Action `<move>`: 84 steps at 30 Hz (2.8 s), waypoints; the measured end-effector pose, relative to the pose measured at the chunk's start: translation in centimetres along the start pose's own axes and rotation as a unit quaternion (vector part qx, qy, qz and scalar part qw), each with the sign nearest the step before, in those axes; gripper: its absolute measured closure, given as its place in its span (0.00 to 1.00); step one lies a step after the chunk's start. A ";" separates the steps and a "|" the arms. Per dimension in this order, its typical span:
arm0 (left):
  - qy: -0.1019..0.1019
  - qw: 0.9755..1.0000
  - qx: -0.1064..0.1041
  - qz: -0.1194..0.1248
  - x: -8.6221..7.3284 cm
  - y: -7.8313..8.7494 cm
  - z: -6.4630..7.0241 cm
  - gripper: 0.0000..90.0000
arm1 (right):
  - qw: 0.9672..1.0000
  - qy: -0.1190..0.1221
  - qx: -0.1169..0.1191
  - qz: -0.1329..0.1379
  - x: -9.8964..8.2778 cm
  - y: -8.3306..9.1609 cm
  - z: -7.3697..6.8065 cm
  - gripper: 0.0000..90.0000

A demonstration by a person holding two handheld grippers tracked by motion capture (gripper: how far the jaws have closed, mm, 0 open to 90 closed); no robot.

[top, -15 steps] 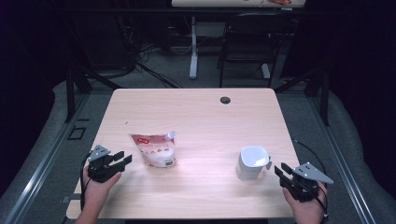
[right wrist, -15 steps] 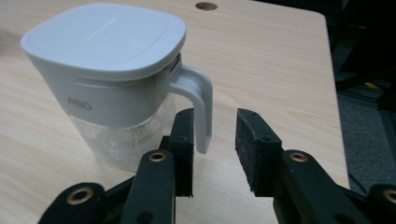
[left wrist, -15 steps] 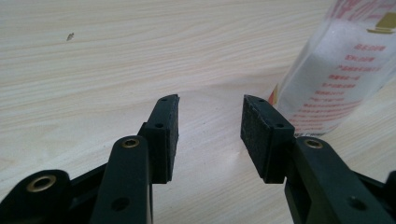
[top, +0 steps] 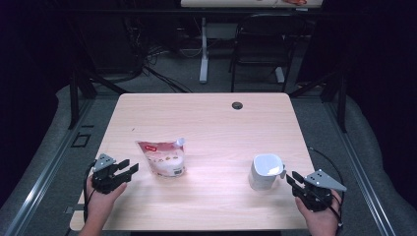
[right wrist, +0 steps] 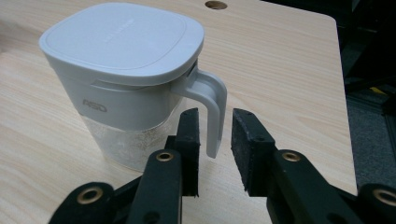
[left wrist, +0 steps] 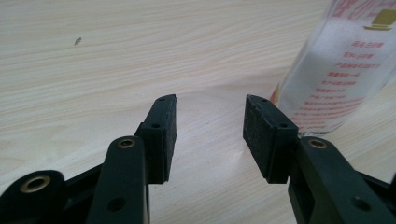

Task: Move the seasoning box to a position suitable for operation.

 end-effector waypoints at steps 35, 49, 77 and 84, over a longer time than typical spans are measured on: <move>0.000 1.000 -0.019 -0.013 -0.6 0.4 1.0 0.67 | 0.998 0.000 0.052 -0.024 5.2 -0.9 -0.3 1.00; -0.001 1.000 -0.021 -0.016 -0.8 0.3 1.1 0.67 | 0.999 0.003 0.045 -0.023 5.6 -1.8 -0.1 1.00; 0.003 1.000 -0.019 -0.015 -0.7 0.6 0.6 0.67 | 0.997 -0.010 0.024 -0.067 1.1 -1.2 0.9 0.82; 0.004 1.000 -0.019 -0.016 -0.7 0.7 0.6 0.67 | 0.997 -0.008 0.021 -0.076 0.6 -2.9 1.1 0.74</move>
Point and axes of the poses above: each handheld gripper's, and its own axes: y roughly backward along the jaws, x roughly out of its top, z roughly to its right, the point moved 7 cm from there along -y, roughly forward along the jaws, and after that the axes turned 15 degrees about x, right-handed, at the moved point
